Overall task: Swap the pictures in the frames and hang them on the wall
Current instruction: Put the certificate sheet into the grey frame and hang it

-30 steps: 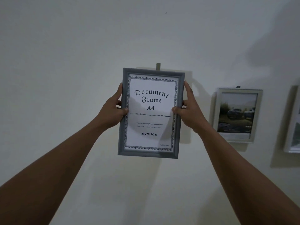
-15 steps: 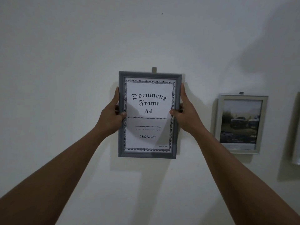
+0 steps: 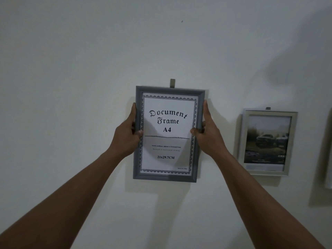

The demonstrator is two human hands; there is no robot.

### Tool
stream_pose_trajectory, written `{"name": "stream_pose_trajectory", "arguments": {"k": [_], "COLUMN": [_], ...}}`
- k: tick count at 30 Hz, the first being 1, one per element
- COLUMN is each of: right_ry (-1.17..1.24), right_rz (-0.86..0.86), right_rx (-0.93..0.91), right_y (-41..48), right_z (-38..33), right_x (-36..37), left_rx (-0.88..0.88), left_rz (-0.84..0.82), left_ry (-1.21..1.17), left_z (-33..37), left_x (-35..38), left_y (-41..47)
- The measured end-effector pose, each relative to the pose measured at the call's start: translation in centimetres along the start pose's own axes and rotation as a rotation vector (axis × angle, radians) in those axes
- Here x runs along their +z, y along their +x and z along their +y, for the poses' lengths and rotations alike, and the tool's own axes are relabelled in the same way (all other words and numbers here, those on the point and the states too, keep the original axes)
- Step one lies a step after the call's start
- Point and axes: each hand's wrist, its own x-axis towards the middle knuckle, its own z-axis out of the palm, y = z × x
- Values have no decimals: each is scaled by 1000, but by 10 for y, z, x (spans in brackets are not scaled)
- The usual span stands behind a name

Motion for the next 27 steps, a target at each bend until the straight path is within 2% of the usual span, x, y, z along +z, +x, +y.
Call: {"name": "stream_pose_trajectory", "arguments": {"k": [3, 10, 27], "right_ry": [38, 59, -6], "right_rz": [40, 85, 158], "right_rx": [-1, 7, -57], "right_y": [-4, -4, -1], "right_z": [2, 5, 16], "right_x": [1, 5, 9], "left_rx": [25, 7, 6], "left_rz": [58, 168, 155], "left_ry": [76, 89, 76], "left_z": [4, 3, 5], "left_x": [2, 11, 13], "left_y": [2, -1, -5]}}
